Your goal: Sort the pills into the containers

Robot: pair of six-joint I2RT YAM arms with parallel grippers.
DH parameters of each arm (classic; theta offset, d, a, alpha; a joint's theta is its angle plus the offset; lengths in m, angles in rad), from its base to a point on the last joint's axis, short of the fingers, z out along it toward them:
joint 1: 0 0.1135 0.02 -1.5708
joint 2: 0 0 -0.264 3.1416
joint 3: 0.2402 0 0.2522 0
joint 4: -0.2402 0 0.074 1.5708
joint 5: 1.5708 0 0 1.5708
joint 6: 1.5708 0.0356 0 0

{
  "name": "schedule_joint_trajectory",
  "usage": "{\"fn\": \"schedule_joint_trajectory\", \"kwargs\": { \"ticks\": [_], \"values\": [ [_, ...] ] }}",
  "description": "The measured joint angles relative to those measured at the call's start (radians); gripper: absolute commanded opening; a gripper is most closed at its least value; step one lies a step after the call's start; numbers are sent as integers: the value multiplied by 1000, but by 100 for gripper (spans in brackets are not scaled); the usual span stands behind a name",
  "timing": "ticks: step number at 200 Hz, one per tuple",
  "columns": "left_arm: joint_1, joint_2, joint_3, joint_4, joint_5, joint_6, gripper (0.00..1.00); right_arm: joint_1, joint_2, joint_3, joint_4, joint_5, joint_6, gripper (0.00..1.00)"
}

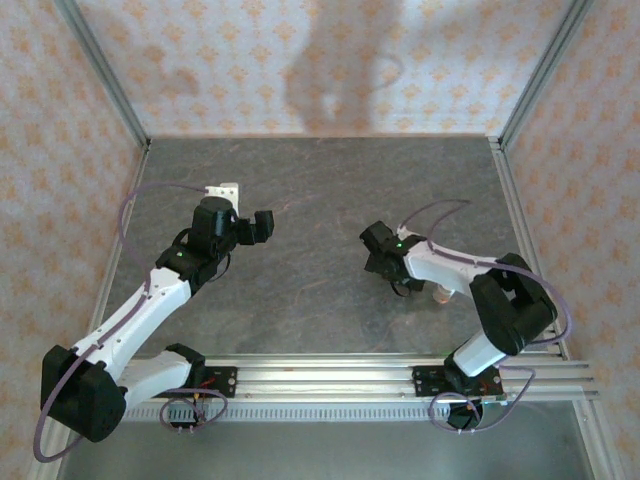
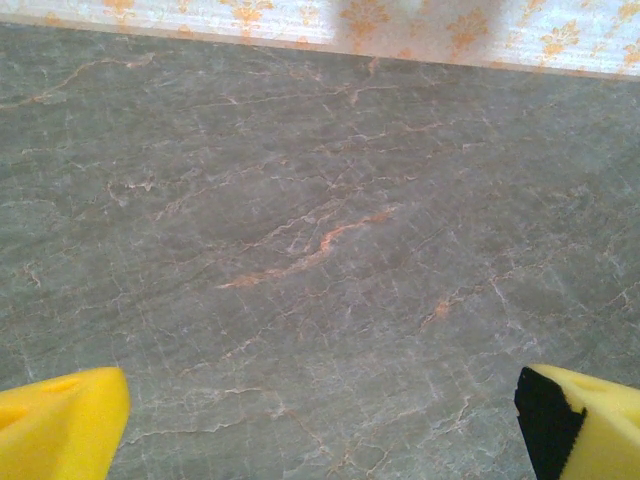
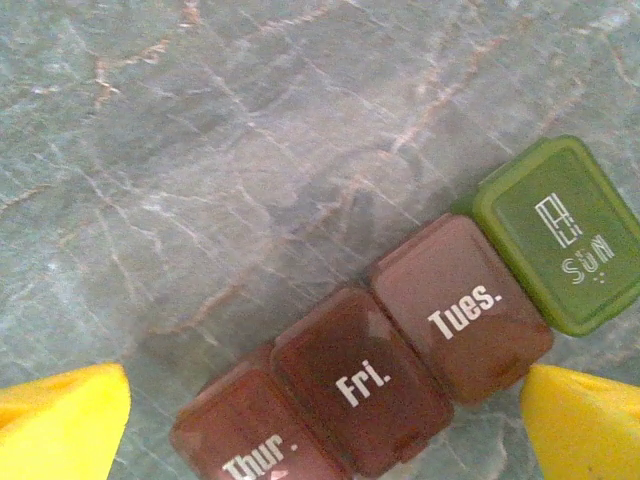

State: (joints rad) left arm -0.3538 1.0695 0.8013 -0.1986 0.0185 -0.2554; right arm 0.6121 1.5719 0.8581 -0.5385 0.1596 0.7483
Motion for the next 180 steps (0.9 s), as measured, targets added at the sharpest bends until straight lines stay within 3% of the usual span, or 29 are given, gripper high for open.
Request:
{"fn": "schedule_joint_trajectory", "kwargs": {
  "ticks": [85,180],
  "values": [
    [0,21,0,0,0,19,100,13,160,184,63,-108,-66,97],
    [0,34,0,-12,-31,22,100,219,361,505,63,-228,-70,97]
  ]
}}
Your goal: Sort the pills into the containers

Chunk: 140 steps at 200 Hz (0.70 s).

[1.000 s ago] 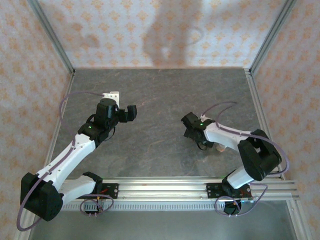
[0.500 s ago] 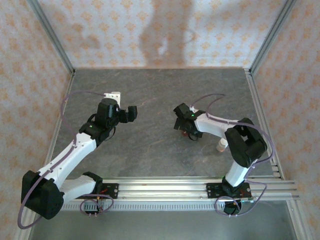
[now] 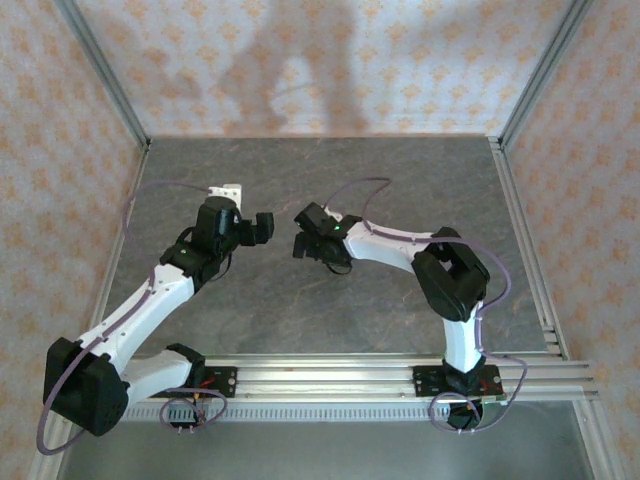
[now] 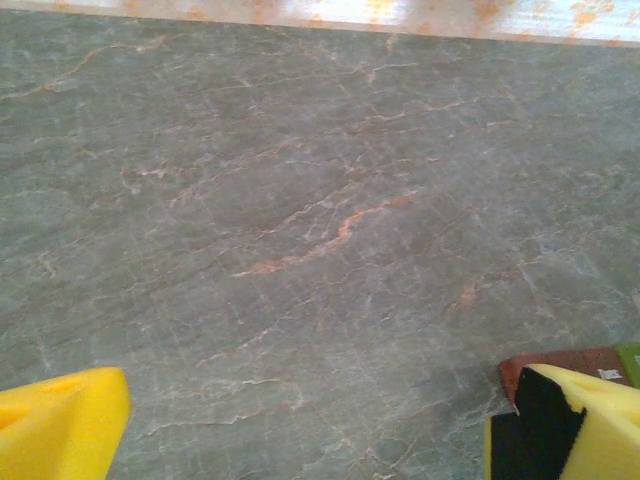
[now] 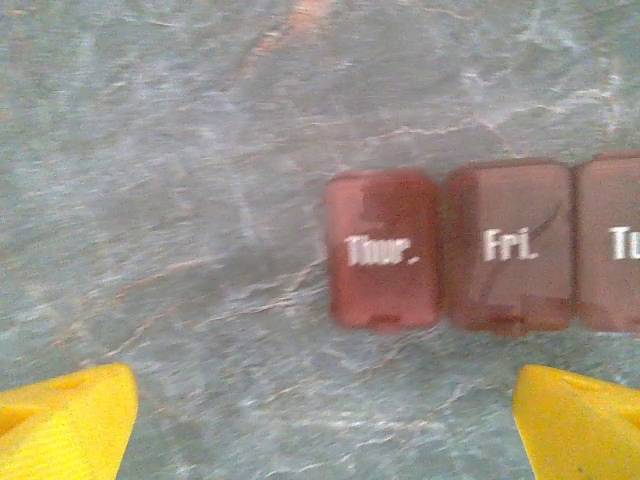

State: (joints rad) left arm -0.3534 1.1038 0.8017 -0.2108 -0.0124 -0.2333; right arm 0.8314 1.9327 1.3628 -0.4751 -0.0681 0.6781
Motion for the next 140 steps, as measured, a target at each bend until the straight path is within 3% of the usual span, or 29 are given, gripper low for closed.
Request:
{"fn": "schedule_joint_trajectory", "kwargs": {
  "ticks": [39,103,140],
  "values": [
    [24,-29,0,-29,-50,11,100,-51,-14,31,-29,-8,-16,97],
    [81,-79,-19,-35,-56,11,100,-256,-40,31,-68,-3,-37,97],
    [88,-79,-33,-56,-52,10,100,-262,-27,29,-65,-29,-37,96]
  ]
}}
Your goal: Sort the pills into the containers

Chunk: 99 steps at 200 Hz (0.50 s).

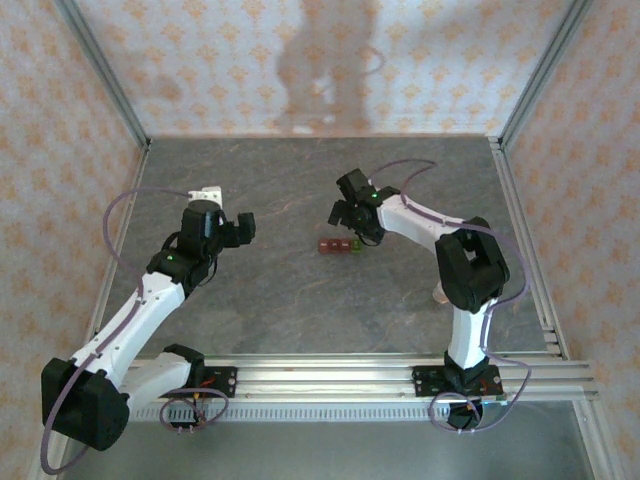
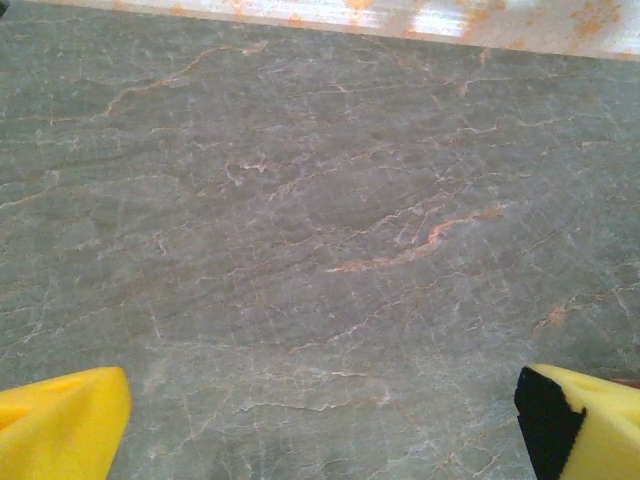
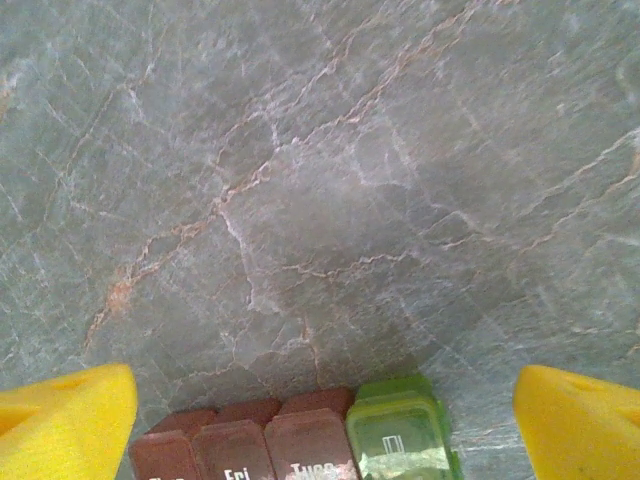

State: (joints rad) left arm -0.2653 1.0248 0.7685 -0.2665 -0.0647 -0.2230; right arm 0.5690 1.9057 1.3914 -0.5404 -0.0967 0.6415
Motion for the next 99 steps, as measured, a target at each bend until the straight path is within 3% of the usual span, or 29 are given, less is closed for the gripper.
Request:
{"fn": "schedule_joint_trajectory", "kwargs": {
  "ticks": [99],
  "values": [
    [5,-11,-20,-20,51,-31,100,92,39,0,20,-63,38,95]
  ]
}}
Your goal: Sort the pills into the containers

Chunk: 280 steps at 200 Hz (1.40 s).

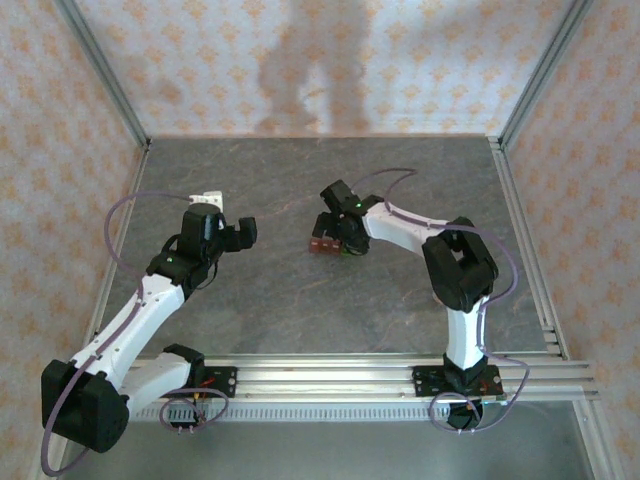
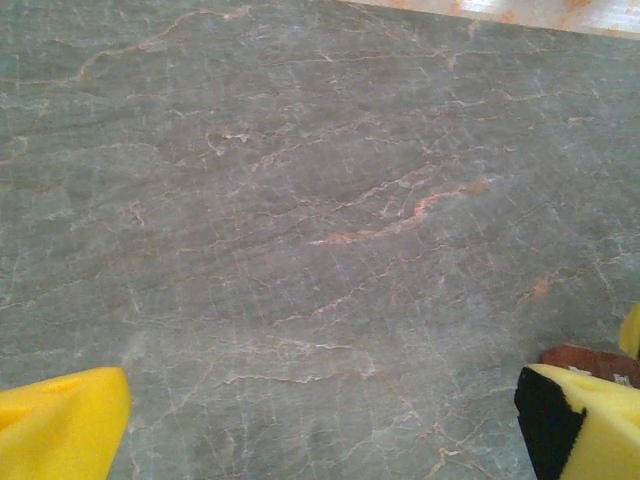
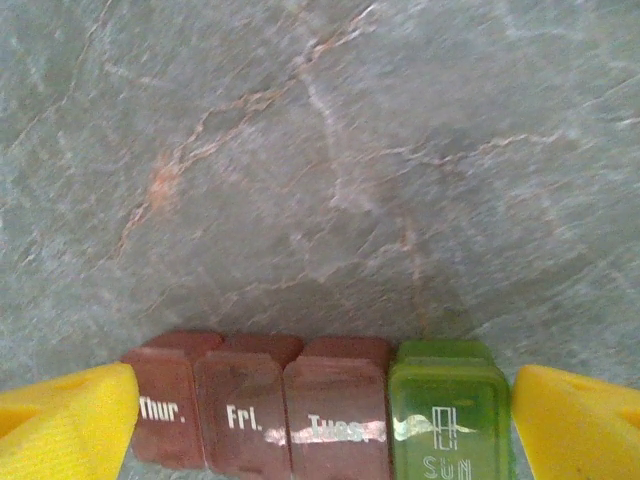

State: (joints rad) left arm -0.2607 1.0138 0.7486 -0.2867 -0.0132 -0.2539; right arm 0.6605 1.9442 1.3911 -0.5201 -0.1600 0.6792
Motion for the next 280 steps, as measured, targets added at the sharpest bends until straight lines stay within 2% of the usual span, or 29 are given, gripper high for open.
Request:
{"fn": "schedule_joint_trajectory", "kwargs": {
  "ticks": [54,89,109,129,152,179,219,280],
  "values": [
    [0,0,0,-2,16,-18,100,76,0,0,31,-51,23,95],
    [19,3,3,-11,80,-53,100,111,-55,-44,37,-43,-4,97],
    [48,18,10,-10,141,-90,100,105,-115,-50,12,-7,-79,96],
    [65,35,14,-8,192,-121,100,92,-147,-49,7,23,-220,93],
    [67,53,25,-7,229,-142,100,83,-133,-50,6,9,-401,89],
    [68,68,44,-9,257,-143,100,83,-102,-50,6,-29,-530,83],
    [74,71,56,-10,269,-145,100,94,-37,-27,5,-46,-607,78],
    [74,76,56,-9,272,-160,100,109,38,3,5,-10,-630,76]
  ]
}}
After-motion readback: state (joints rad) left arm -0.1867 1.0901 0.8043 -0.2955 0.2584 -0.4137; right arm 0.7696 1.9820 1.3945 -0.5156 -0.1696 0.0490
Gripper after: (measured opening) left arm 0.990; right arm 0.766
